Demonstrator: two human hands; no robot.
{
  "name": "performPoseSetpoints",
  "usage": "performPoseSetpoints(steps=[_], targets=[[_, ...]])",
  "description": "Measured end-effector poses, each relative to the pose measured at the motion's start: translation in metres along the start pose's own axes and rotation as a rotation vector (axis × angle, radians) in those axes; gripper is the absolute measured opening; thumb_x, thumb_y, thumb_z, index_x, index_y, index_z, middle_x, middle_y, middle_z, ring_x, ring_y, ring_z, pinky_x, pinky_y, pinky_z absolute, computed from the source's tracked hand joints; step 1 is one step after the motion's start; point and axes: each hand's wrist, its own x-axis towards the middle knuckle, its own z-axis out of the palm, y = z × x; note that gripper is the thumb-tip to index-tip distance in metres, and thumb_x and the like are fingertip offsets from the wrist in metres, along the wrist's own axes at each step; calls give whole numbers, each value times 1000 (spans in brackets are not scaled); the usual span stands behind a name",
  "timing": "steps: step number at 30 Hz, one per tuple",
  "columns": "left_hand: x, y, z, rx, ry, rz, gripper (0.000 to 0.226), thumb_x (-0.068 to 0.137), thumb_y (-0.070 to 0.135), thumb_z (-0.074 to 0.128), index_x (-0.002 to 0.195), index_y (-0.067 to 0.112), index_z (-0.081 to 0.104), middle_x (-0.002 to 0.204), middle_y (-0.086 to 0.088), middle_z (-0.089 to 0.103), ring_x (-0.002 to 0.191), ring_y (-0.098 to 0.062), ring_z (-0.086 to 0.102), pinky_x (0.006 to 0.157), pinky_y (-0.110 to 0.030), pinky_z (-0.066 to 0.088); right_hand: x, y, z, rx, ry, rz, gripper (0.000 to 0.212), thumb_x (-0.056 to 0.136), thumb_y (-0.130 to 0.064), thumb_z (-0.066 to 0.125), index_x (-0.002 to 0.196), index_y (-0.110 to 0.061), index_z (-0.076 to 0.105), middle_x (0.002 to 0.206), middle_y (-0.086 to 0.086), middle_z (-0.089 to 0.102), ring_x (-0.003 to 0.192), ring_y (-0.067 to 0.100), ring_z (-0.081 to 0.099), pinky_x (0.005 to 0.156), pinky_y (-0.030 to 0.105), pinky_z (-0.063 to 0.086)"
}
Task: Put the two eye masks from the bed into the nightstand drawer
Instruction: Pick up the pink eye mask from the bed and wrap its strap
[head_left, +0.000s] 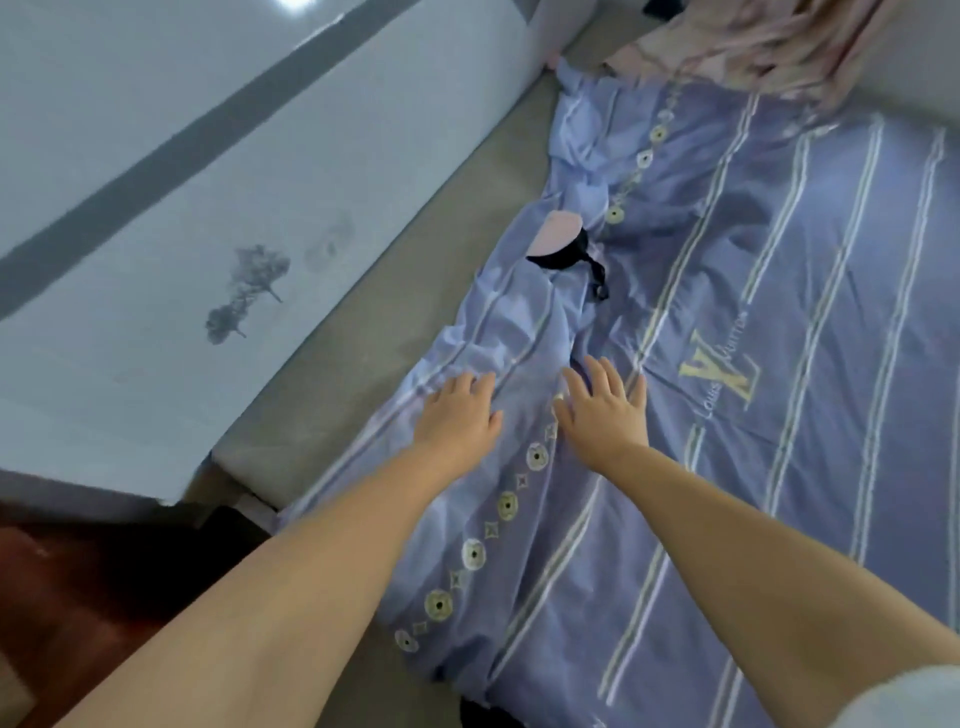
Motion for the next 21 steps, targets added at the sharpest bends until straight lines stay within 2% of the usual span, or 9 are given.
performPoseSetpoints(steps=[5, 9, 14, 16, 19, 21], targets=[[127, 24, 31, -36, -9, 44, 47, 94, 30, 43, 136, 12, 35, 134, -15, 45, 121, -35, 44, 94, -45, 42, 98, 40, 39, 35, -2, 20, 49, 97, -42, 25, 143, -26, 22, 157, 7, 16, 146, 24, 4, 114, 61, -1], [225, 32, 52, -96, 22, -25, 57, 96, 28, 43, 145, 9, 21, 144, -20, 36, 130, -36, 37, 100, -47, 40, 147, 58, 87, 68, 16, 38, 46, 96, -41, 27, 138, -24, 32, 153, 8, 27, 143, 25, 15, 112, 61, -5], [315, 48, 75, -278, 203, -133, 71, 93, 33, 47, 149, 11, 8, 153, -22, 20, 138, -36, 27, 107, -45, 36, 152, 68, 128, 165, 298, 17, 46, 86, -31, 35, 127, -21, 54, 137, 12, 52, 129, 27, 45, 113, 60, 5], [345, 47, 81, -307, 285, -161, 71, 92, 34, 49, 149, 16, 11, 153, -20, 22, 137, -35, 31, 107, -46, 37, 157, 70, 134, 184, 354, 3, 46, 84, -30, 37, 126, -22, 53, 137, 11, 52, 129, 27, 45, 114, 57, 2], [375, 37, 82, -377, 331, -237, 55, 93, 19, 42, 145, 27, 27, 141, -13, 42, 127, -34, 42, 99, -47, 41, 157, 71, 137, 212, 339, -15, 47, 84, -29, 37, 128, -22, 51, 138, 11, 50, 131, 27, 41, 114, 54, -4], [376, 29, 86, -301, 328, -207, 56, 90, 10, 38, 142, 30, 36, 139, -10, 46, 124, -33, 44, 99, -48, 40, 157, 71, 135, 204, 323, -22, 48, 83, -29, 37, 128, -22, 51, 139, 11, 50, 131, 27, 41, 114, 55, -3]])
